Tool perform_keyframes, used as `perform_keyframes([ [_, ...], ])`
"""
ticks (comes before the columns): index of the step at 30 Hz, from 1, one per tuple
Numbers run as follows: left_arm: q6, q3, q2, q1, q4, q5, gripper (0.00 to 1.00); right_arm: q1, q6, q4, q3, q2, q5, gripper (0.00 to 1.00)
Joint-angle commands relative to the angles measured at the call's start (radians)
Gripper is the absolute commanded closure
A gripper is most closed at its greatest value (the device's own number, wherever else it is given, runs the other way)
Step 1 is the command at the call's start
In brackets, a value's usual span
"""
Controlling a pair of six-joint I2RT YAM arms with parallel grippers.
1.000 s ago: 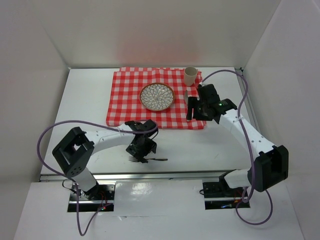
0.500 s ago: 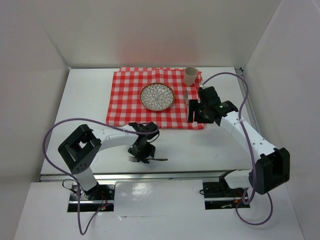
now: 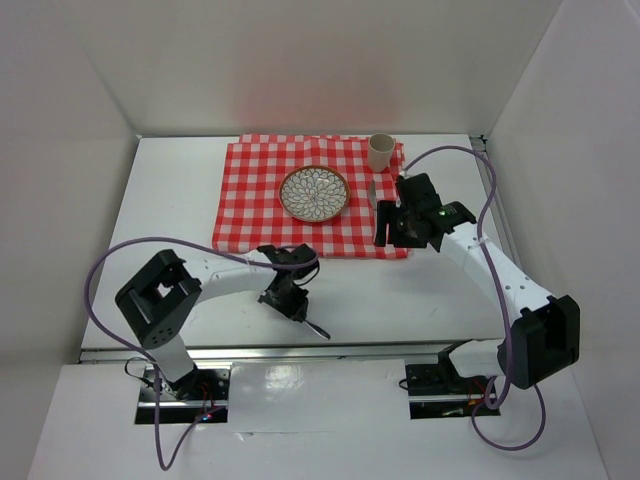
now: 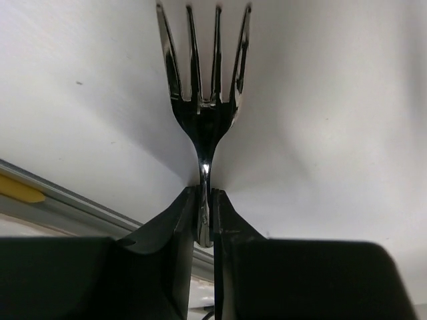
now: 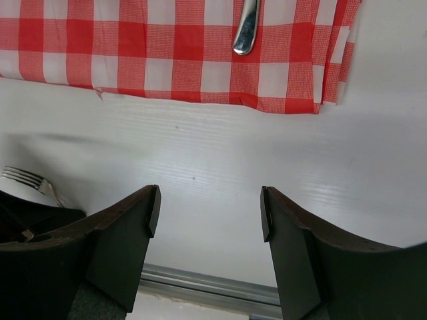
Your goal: Set the dinner table for one person
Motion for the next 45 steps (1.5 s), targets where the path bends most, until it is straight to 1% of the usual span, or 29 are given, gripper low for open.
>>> perform_keyframes([
  [1,-0.097,0.041,-0.063,-0.002,-0.121,-0.106,1.0,0.007,-0.01,-0.028,0.014,-0.03,0.005,0.28],
  [3,-0.088,0.054,-0.135,-0.011,-0.189,-0.15,1.0,0.007,-0.01,-0.028,0.023,-0.03,0.014,0.28],
  [4,-0.088,0.064,-0.158,-0.02,-0.189,-0.167,1.0,0.007,-0.01,-0.028,0.034,-0.021,0.014,0.28],
  [5,-0.068,0.091,-0.181,-0.02,-0.25,-0.213,1.0,0.007,-0.01,-0.028,0.034,-0.021,0.014,0.28],
  [7,0.006,0.134,-0.238,-0.02,-0.286,-0.295,1.0,0.007,-0.01,-0.028,0.045,-0.021,0.014,0.29],
  [8,0.203,0.19,-0.247,-0.005,-0.245,-0.378,1.0,0.007,-0.01,-0.028,0.054,-0.012,0.014,0.29],
  [9,0.338,0.226,-0.247,0.018,-0.219,-0.398,1.0,0.007,-0.01,-0.028,0.054,-0.012,0.005,0.29],
  [10,0.451,0.269,-0.229,0.074,-0.218,-0.417,1.0,0.007,-0.001,-0.028,0.063,-0.012,0.005,0.29],
  [11,0.629,0.374,-0.208,0.105,-0.234,-0.435,1.0,0.007,-0.001,-0.028,0.063,-0.012,0.005,0.29],
  [12,0.718,0.431,-0.18,0.162,-0.266,-0.475,1.0,0.007,-0.001,-0.028,0.063,-0.012,0.005,0.29],
  [13,0.798,0.487,-0.149,0.183,-0.286,-0.501,1.0,0.007,-0.001,-0.028,0.074,-0.012,0.005,0.29],
  [14,0.866,0.54,-0.079,0.206,-0.307,-0.524,1.0,0.007,-0.001,-0.028,0.074,-0.012,0.005,0.29],
  [15,0.996,0.633,-0.044,0.229,-0.322,-0.55,1.0,0.007,-0.001,-0.028,0.074,-0.012,0.005,0.29],
  [17,1.115,0.714,0.027,0.288,-0.355,-0.573,1.0,0.007,-0.001,-0.028,0.083,-0.023,0.005,0.29],
  [18,1.186,0.786,0.099,0.306,-0.375,-0.615,1.0,0.007,0.009,-0.028,0.092,-0.023,0.014,0.29],
  [19,1.225,0.817,0.133,0.341,-0.375,-0.633,1.0,0.007,0.009,-0.028,0.092,-0.023,0.014,0.29],
  [20,1.236,0.853,0.168,0.36,-0.417,-0.656,1.0,0.007,0.009,-0.028,0.103,-0.023,0.014,0.29],
  [21,1.303,0.91,0.199,0.375,-0.418,-0.658,1.0,0.007,0.009,-0.037,0.103,-0.023,0.026,0.29],
  [22,1.357,0.93,0.252,0.392,-0.392,-0.626,1.0,0.007,0.009,-0.037,0.103,-0.012,0.026,0.29],
  [23,1.446,0.981,0.282,0.42,-0.348,-0.585,1.0,-0.002,-0.001,-0.037,0.103,-0.003,0.038,0.29],
  [25,1.492,1.051,0.347,0.441,-0.347,-0.543,1.0,-0.014,-0.001,-0.037,0.115,0.012,0.049,0.29],
  [27,1.543,1.155,0.453,0.457,-0.347,-0.543,1.0,-0.025,-0.001,-0.046,0.126,0.032,0.04,0.29],
  [29,1.577,1.228,0.554,0.49,-0.362,-0.508,1.0,-0.025,-0.011,-0.046,0.116,0.043,0.049,0.29],
  [30,1.598,1.283,0.582,0.5,-0.372,-0.498,1.0,-0.025,-0.011,-0.046,0.115,0.043,0.06,0.29],
  [31,1.615,1.3,0.604,0.5,-0.372,-0.474,1.0,-0.034,-0.011,-0.046,0.106,0.043,0.06,0.29],
  [33,1.644,1.309,0.651,0.523,-0.372,-0.446,1.0,-0.044,-0.02,-0.046,0.106,0.054,0.069,0.29],
  [35,1.654,1.319,0.662,0.533,-0.358,-0.374,1.0,-0.062,-0.021,-0.046,0.106,0.054,0.078,0.29],
  [39,1.644,1.262,0.684,0.553,-0.321,-0.281,1.0,-0.074,-0.021,-0.046,0.097,0.085,0.089,0.29],
  [45,1.626,1.274,0.736,0.553,-0.31,-0.279,1.0,-0.074,-0.021,-0.046,0.097,0.097,0.1,0.29],
])
